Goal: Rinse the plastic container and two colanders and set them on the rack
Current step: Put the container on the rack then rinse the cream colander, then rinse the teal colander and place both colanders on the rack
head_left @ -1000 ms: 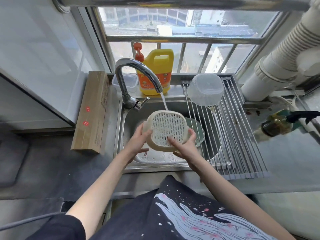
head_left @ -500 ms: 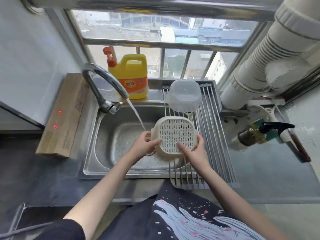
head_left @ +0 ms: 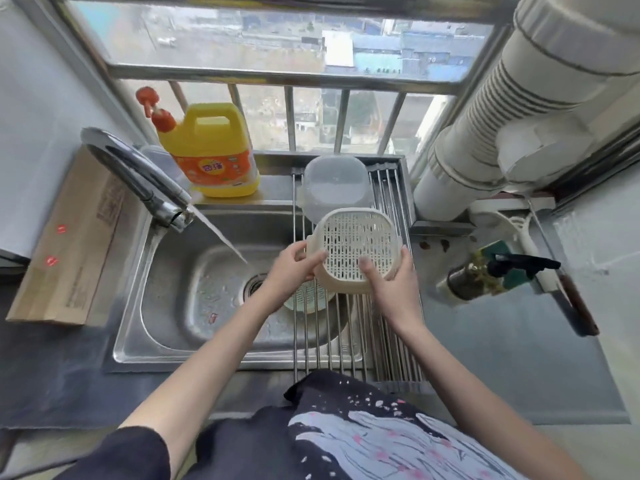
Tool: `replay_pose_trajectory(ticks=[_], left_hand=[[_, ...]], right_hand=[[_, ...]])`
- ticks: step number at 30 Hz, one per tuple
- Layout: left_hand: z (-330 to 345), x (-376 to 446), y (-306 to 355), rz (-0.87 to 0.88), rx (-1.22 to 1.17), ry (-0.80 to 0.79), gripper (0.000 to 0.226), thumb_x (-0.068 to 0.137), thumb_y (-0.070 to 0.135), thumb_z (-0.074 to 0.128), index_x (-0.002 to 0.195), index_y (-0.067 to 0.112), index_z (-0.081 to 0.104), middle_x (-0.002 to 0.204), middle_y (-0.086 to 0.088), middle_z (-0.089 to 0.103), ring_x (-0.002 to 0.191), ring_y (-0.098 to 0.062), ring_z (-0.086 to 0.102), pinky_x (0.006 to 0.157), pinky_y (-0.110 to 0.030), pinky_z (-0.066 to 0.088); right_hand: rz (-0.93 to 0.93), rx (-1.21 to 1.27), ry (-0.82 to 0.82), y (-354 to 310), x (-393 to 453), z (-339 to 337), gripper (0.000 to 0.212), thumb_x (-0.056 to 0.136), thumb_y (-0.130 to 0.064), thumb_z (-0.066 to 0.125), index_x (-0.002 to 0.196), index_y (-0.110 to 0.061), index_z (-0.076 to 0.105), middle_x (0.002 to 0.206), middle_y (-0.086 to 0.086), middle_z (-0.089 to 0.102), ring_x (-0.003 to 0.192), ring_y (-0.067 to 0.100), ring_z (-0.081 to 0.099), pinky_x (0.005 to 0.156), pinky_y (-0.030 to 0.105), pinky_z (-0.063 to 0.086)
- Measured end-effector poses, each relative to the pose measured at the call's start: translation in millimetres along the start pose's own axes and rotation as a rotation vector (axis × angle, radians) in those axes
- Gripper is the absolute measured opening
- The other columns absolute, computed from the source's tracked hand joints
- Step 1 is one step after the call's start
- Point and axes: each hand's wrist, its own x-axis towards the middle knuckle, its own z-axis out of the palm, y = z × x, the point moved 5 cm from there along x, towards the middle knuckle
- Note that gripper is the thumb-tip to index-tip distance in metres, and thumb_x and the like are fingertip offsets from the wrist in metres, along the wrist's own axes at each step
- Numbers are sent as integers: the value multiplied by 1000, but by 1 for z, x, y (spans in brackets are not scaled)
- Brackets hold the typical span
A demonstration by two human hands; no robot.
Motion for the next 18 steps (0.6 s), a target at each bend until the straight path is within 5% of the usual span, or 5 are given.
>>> replay_pose_trajectory(ticks=[4,9,13,15,18], left_hand=[[-6,9,-9,-49,147,82,49,84,56,49,119,22,61,107,3,68,95,-18,65,86,-46,55],[-6,16,-15,-32,324,92,73,81,68,26,129,20,53,121,-1,62,107,-21,58,93,-47,48],[-3,23,-23,3,490,60,74,84,73,17,127,23,50,120,-3,60,107,-21,55,93,-47,46],[-3,25,-28,-28,561,56,84,81,79,10,135,23,42,127,-6,55,114,-26,53,94,-49,45],[-3,25,-35,-103,666,33,91,77,81,3,147,28,26,135,-13,36,120,-35,49,97,-49,44]], right_hand=[[36,-69,-73,2,16,14,90,74,-80,49,137,-17,37,120,2,59,99,17,59,78,31,53],[41,-178,-107,4,21,26,95,70,-90,33,134,-20,38,112,2,62,98,22,62,78,44,57],[13,-311,-124,9,22,26,82,83,-77,31,135,-15,37,111,5,63,86,19,59,66,30,50],[5,-422,-111,14,24,23,78,87,-72,30,139,-15,34,116,5,63,90,20,58,64,28,44],[7,-624,-68,14,24,20,95,83,-78,23,151,-13,16,129,11,56,112,29,57,81,39,50]])
